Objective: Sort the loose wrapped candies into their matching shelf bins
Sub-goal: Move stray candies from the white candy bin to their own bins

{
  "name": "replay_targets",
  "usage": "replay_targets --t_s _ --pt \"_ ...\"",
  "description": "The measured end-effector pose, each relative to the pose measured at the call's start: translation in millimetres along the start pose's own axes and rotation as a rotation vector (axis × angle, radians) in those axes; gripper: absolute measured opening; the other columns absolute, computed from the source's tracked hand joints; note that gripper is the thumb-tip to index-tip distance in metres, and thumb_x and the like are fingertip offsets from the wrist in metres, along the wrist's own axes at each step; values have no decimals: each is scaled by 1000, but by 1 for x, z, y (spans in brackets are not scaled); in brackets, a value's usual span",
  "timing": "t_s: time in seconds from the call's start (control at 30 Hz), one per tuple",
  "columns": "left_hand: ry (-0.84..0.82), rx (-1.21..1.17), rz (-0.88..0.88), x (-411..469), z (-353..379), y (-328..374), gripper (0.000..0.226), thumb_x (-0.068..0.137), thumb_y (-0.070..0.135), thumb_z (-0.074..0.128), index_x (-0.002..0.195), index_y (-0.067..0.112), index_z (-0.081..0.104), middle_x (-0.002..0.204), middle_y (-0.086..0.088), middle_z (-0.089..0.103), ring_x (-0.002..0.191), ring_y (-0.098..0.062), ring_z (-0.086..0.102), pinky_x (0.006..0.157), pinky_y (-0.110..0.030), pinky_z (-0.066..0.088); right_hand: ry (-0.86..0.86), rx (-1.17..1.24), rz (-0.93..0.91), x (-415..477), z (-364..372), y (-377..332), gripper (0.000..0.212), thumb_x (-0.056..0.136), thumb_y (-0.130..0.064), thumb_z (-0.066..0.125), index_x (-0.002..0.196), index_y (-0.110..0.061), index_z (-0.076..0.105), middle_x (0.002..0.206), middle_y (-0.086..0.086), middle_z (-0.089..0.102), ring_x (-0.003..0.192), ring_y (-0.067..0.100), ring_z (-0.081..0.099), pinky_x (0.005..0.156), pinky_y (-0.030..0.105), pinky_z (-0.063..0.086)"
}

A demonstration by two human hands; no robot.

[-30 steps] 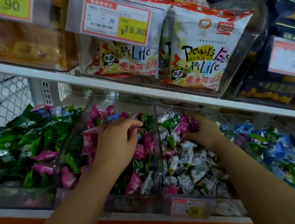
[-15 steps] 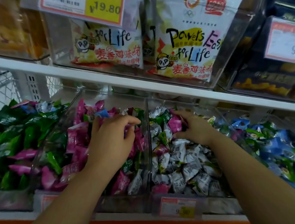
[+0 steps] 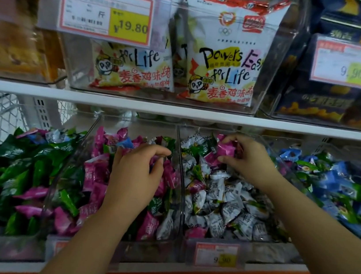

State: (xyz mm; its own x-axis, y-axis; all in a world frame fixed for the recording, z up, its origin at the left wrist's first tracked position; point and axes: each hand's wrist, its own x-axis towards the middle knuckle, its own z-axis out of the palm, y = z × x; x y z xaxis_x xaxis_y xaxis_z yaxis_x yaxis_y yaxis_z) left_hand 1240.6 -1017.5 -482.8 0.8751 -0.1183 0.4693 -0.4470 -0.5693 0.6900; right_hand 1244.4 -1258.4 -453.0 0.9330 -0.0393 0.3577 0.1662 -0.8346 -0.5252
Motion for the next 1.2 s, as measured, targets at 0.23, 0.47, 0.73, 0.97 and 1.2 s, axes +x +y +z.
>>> replay_targets --t_s 0.23,0.47,0.73,0.97,1.2 --pt "47 -15 -11 -10 -24 -2 23 92 17 54 103 34 64 75 29 52 51 2 46 88 -63 45 -52 122 -180 -36 12 -66 33 78 -23 75 102 -30 52 103 -14 55 89 -1 53 76 4 39" --pt "179 -24 -100 -15 -49 -26 24 91 14 55 103 32 65 78 28 51 72 -2 54 100 -53 41 -203 24 -315 -11 67 -114 47 88 -29 65 132 -26 49 134 -1 52 120 17 48 101 36 42" --pt "13 150 10 -12 -44 -24 29 92 23 56 121 27 61 126 10 51 118 -12 46 107 -47 34 -232 -14 -244 -24 63 -89 61 91 -29 61 145 -29 33 153 -5 29 140 12 24 113 22 19" --pt "-151 243 66 -9 -18 -3 33 96 32 49 128 35 53 136 16 44 130 -12 35 116 -49 16 -197 39 -101 -37 34 -50 46 95 -34 52 139 -26 43 143 -6 44 122 2 42 90 7 31" --pt "-58 19 52 0 12 14 24 93 17 56 113 26 65 116 9 62 97 -18 59 103 -54 38 -220 -137 56 -19 7 10 60 91 -34 60 145 -25 35 141 4 47 99 16 57 59 5 36"
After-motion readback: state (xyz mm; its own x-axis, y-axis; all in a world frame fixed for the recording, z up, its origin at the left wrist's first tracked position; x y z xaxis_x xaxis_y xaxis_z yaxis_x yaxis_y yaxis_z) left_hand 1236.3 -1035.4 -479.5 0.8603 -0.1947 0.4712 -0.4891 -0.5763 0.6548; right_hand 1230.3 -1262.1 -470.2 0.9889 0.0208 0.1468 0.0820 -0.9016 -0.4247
